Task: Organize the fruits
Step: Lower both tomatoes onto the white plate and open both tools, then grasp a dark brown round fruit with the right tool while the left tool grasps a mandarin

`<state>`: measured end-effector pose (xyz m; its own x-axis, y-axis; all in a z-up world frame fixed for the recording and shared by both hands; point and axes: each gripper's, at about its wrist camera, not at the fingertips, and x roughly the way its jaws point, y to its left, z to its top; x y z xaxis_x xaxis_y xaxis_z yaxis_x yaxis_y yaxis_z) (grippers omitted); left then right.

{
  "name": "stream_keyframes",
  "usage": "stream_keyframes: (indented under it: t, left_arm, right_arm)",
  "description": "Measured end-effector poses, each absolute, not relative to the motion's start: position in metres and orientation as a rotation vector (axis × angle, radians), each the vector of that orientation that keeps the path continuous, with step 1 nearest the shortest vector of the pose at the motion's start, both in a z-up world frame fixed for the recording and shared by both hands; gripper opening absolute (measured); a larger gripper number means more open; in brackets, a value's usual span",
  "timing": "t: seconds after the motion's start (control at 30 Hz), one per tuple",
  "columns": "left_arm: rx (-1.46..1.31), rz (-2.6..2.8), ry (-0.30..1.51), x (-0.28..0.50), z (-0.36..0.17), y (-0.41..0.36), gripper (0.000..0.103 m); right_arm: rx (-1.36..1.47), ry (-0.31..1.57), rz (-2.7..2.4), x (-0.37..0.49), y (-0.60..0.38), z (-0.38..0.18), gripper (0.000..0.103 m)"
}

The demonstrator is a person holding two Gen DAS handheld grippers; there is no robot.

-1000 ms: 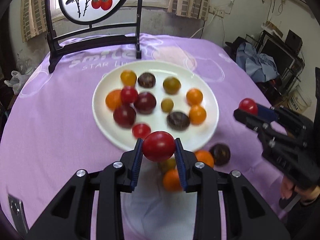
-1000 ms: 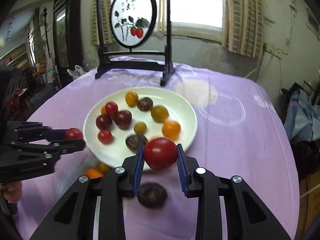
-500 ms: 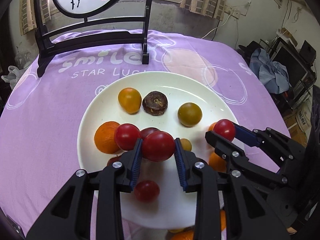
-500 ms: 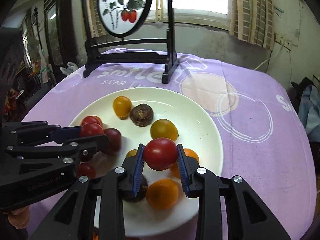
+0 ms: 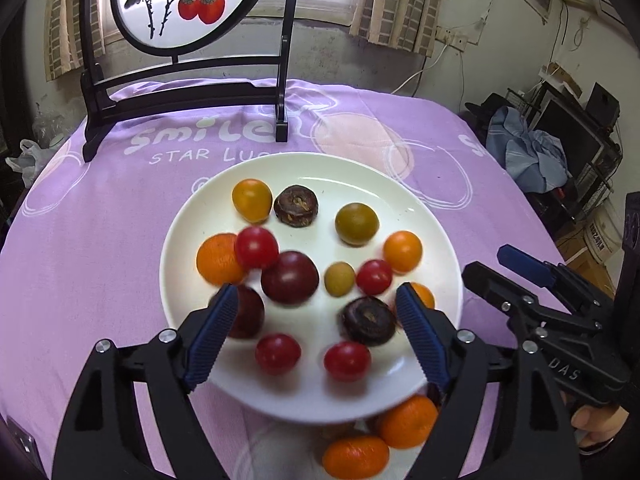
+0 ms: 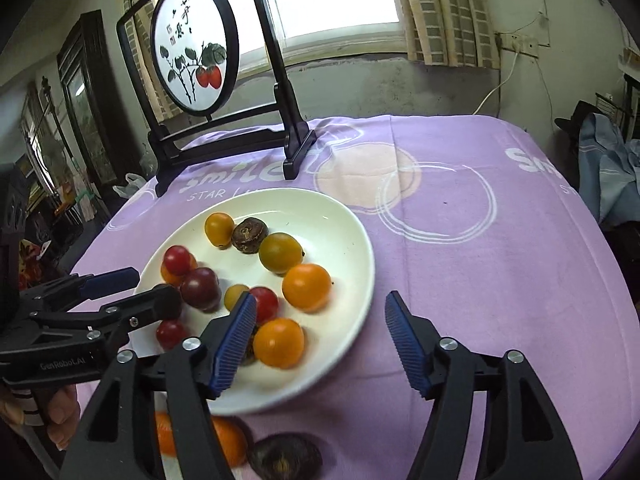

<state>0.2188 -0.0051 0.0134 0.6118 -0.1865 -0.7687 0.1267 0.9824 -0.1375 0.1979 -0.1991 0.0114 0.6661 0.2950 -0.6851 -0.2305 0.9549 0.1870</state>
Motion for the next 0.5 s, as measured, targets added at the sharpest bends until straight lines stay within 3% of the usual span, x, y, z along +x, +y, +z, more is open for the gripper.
stream_keyframes:
  t: [0.5]
  left_arm:
    - [-0.039, -0.204, 0.875, 0.131, 0.007, -0.005, 0.088]
  right_arm:
    - [0.043, 0.802, 0.303, 0.121, -0.217, 0.0, 0.071]
